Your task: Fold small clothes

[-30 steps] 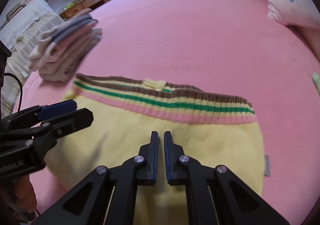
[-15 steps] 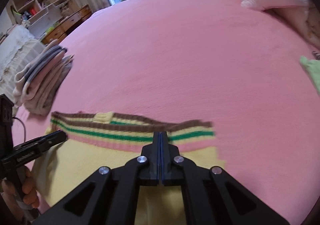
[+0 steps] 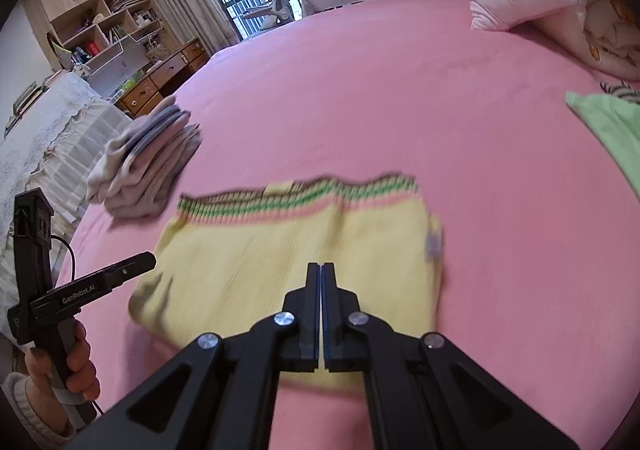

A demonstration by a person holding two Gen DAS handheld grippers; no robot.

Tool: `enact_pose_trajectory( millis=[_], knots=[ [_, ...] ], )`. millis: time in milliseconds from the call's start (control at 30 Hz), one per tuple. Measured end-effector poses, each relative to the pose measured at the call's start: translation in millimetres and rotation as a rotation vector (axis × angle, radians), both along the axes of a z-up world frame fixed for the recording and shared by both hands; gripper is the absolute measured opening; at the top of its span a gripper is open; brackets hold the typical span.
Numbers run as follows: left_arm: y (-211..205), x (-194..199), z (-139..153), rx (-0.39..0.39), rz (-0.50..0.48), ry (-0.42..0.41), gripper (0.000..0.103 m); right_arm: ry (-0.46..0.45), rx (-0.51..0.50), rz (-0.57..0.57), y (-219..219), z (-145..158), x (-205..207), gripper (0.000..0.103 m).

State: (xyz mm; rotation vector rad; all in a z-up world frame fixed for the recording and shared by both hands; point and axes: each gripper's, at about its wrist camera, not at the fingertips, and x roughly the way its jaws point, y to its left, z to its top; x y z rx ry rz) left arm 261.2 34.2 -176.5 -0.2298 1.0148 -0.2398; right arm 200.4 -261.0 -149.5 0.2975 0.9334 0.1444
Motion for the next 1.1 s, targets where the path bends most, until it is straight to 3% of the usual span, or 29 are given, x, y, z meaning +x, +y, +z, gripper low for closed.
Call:
enact_pose_trajectory(
  millis=[167,400,633,767,867,1100],
  knots=[
    [-16.0,-34.4,-11.4,0.031,-0.009,-0.033,0.021,-0.014,0.002,0.001,27.0,-15.6,-25.8,0.0],
    [-25.7,-23.1,-27.7,0.059,0.0,-0.026,0.021,-0.031,-0.039,0.033,51.6,-23.5,-20.3,0.0],
    [-6.9,-14.5,-40.4,0.012,0.027,-0.015,0.021,0.009,-0.058,-0.091,1.2,-39.9,-23.0,0.0],
    [-1.8,-16.7,-41.0,-0.002,0.034,-0.016,0.02,0.009,0.021,-0.13,-30.0,-43.9,-35.8,0.0],
    [6.2,-17.4,-39.7,-0.019,0.053,-0.01,0.02,0.0,-0.072,-0.16,-30.6,-39.3,-41.8,0.0],
    [10.3,-18.3,-48.2,-0.009,0.042,-0.009,0.02,0.043,-0.118,-0.148,-27.5,-51.3,-36.8,0.0]
  ],
)
